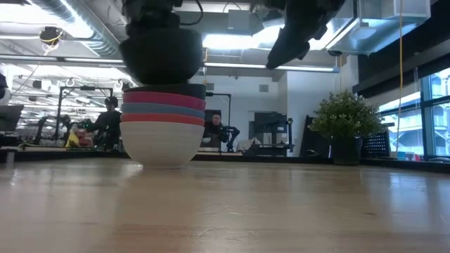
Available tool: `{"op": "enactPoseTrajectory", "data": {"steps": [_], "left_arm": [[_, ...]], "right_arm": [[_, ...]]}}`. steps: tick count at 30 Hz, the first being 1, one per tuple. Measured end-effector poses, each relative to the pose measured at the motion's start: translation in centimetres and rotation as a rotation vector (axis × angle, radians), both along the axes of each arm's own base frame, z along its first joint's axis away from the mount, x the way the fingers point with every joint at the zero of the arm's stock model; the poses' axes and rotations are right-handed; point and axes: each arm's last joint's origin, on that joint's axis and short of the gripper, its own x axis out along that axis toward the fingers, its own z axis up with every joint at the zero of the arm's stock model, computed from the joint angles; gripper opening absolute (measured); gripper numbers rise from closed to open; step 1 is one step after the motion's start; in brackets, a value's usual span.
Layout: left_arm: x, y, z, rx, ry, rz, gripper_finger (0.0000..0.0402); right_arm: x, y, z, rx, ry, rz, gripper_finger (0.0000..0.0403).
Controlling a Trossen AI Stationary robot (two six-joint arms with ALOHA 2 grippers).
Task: Nest bowls inside each other
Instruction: Stack the black bowl on top of the black bowl
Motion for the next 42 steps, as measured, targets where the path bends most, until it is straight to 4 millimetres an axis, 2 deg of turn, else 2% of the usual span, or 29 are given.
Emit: {"op": "enactPoseTrajectory", "data": {"steps": [4, 19, 22, 30, 42], "left_arm": [[0.1, 1.1, 0.2, -0.044, -0.020, 0.003, 0.0001], [2.5, 2.6, -3.3, -0.077, 0.116, -0.034, 0.0001], [2.6, 2.8, -3.4, -0.058, 0.119, -0.038, 0.0007], [2.7, 2.3, -3.2, 0.035, 0.148, -0.059, 0.0059], [2.6, 2.2, -3.2, 0.034, 0.159, -0.068, 0.0064]], "right_arm": [[-0.2, 0.0, -0.1, -0.006, 0.021, 0.004, 0.0142], [-0.2, 0.0, -0.1, -0.037, 0.022, 0.040, 0.0142], [-0.2, 0.0, -0.1, -0.037, 0.022, 0.040, 0.0142], [-0.2, 0.0, -0.1, -0.043, 0.023, 0.046, 0.0142], [-0.2, 0.0, -0.1, -0.053, 0.023, 0.058, 0.0142]]}}
